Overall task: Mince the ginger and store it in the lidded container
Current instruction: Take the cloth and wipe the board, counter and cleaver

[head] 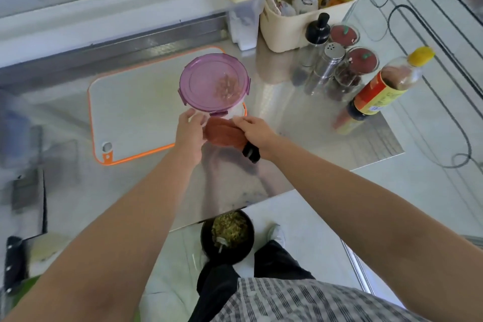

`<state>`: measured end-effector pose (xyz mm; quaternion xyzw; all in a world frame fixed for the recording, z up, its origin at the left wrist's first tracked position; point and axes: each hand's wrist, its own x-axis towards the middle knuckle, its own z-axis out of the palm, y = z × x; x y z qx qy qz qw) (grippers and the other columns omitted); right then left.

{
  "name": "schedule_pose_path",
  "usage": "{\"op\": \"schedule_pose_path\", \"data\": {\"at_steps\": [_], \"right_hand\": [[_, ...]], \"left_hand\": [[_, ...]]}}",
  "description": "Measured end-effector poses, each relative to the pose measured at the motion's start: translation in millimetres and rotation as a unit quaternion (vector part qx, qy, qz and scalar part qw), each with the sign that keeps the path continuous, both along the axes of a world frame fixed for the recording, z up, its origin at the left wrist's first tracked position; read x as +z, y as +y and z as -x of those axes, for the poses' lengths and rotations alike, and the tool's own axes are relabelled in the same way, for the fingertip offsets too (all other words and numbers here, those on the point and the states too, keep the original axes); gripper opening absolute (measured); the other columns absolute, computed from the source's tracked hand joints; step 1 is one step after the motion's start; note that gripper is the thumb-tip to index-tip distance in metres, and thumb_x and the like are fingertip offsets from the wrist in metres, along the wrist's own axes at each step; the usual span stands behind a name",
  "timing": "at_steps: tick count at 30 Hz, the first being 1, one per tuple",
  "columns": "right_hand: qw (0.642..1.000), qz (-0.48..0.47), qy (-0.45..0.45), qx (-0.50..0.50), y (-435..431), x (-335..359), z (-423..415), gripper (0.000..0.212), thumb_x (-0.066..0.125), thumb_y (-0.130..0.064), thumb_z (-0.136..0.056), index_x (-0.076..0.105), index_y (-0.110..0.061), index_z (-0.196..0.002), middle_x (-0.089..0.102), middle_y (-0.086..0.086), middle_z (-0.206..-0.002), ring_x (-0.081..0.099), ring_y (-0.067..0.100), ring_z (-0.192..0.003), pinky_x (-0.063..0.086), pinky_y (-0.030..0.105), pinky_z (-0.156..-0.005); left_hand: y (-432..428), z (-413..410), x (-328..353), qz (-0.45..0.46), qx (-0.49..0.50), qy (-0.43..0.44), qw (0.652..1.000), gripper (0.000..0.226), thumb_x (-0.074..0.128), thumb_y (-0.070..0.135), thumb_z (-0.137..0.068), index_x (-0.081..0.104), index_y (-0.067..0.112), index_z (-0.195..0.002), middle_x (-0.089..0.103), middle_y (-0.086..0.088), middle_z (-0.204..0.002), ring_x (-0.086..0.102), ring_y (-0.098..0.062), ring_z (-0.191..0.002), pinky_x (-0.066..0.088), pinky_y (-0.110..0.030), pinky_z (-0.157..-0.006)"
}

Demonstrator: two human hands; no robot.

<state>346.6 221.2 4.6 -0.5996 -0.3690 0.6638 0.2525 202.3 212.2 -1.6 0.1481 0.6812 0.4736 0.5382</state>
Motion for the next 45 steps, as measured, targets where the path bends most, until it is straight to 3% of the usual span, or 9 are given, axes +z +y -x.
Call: {"op": "schedule_pose_path", "data": {"at_steps": [3,5,9,12,20,26,32,38,45], "right_hand": [[0.995,0.063,0.052,-0.059,-5.1,-2.8,-23.5,0.031,0.063,-0.033,-0.09,0.066,-0.003,-0.098,0.066,0.012,-0.081,0.061,0.021,-0.065,0.051,0.029,-0.059],[0.994,0.043,0.049,-0.091,-10.5,-8.2,-51.7,0.018,0.067,-0.021,-0.086,0.063,-0.007,-0.097,0.065,0.013,-0.089,0.061,0.02,-0.071,0.05,0.029,-0.063],[0.976,-0.052,-0.116,-0.179,-20.2,-24.3,-126.6,0.037,0.065,-0.009,-0.081,0.057,-0.015,-0.116,0.062,0.004,-0.098,0.06,0.016,-0.085,0.051,0.029,-0.077],[0.938,-0.095,-0.296,-0.156,-27.5,-41.3,-177.9,0.047,0.058,-0.006,-0.086,0.047,-0.01,-0.132,0.049,0.012,-0.127,0.05,0.025,-0.113,0.039,0.032,-0.098],[0.914,-0.259,-0.244,0.194,-98.3,-58.6,-110.7,0.05,0.052,0.008,-0.08,0.057,-0.005,-0.128,0.05,0.015,-0.13,0.047,0.029,-0.121,0.026,0.021,-0.105],[0.902,-0.259,-0.344,0.023,-64.2,-56.2,-151.4,0.053,0.053,0.006,-0.083,0.05,-0.009,-0.134,0.041,0.016,-0.132,0.044,0.031,-0.12,0.028,0.025,-0.106],[0.891,-0.302,-0.256,0.222,-104.7,-66.8,-120.3,0.046,0.05,0.005,-0.087,0.053,-0.007,-0.132,0.04,0.016,-0.135,0.045,0.031,-0.121,0.031,0.026,-0.107],[0.881,-0.272,-0.387,0.016,-82.3,-66.7,-134.2,0.049,0.046,0.006,-0.087,0.048,-0.002,-0.136,0.037,0.021,-0.137,0.04,0.036,-0.121,0.028,0.031,-0.105],[0.879,-0.309,-0.324,0.163,-155.7,-77.3,-53.7,0.05,0.045,0.005,-0.09,0.044,-0.005,-0.139,0.034,0.018,-0.137,0.04,0.033,-0.117,0.034,0.036,-0.105]], "left_hand": [[-5.4,-12.1,-5.9,0.008,-0.011,0.025,1.0,0.043,0.045,0.011,-0.096,0.036,0.018,-0.138,0.057,-0.005,-0.096,0.055,-0.02,-0.076,0.047,-0.029,-0.065],[-15.2,-21.0,-21.0,0.03,-0.09,0.19,0.977,0.042,0.046,0.011,-0.095,0.039,0.01,-0.136,0.06,-0.016,-0.108,0.057,-0.029,-0.085,0.048,-0.036,-0.07],[-39.0,-43.9,-51.2,0.043,-0.339,0.478,0.809,0.032,0.048,0.02,-0.093,0.054,0.008,-0.122,0.052,-0.021,-0.127,0.042,-0.035,-0.123,0.03,-0.038,-0.1],[-48.7,-67.6,-52.8,0.064,-0.372,0.508,0.774,0.041,0.048,0.024,-0.092,0.046,0.014,-0.132,0.032,-0.019,-0.142,0.026,-0.035,-0.133,0.026,-0.04,-0.107],[-60.6,-67.4,-48.6,0.042,-0.393,0.538,0.744,0.048,0.045,0.012,-0.093,0.041,0.011,-0.14,0.025,-0.019,-0.151,0.018,-0.036,-0.139,0.025,-0.044,-0.112],[-90.0,-65.0,-46.8,0.074,-0.352,0.55,0.754,0.048,0.043,0.012,-0.094,0.04,0.016,-0.142,0.024,-0.018,-0.149,0.019,-0.035,-0.138,0.028,-0.043,-0.109],[-134.0,-54.6,-47.5,0.111,-0.307,0.544,0.773,0.049,0.043,0.011,-0.093,0.04,0.016,-0.142,0.025,-0.02,-0.148,0.021,-0.038,-0.136,0.031,-0.046,-0.107],[-182.8,-36.2,-50.2,0.145,-0.272,0.546,0.779,0.048,0.046,0.015,-0.095,0.037,0.019,-0.142,0.023,-0.02,-0.15,0.02,-0.038,-0.137,0.03,-0.046,-0.11],[-204.3,-23.0,-54.1,0.103,-0.293,0.554,0.772,0.046,0.043,0.014,-0.096,0.038,0.015,-0.142,0.027,-0.02,-0.15,0.024,-0.037,-0.137,0.027,-0.044,-0.112]]}}
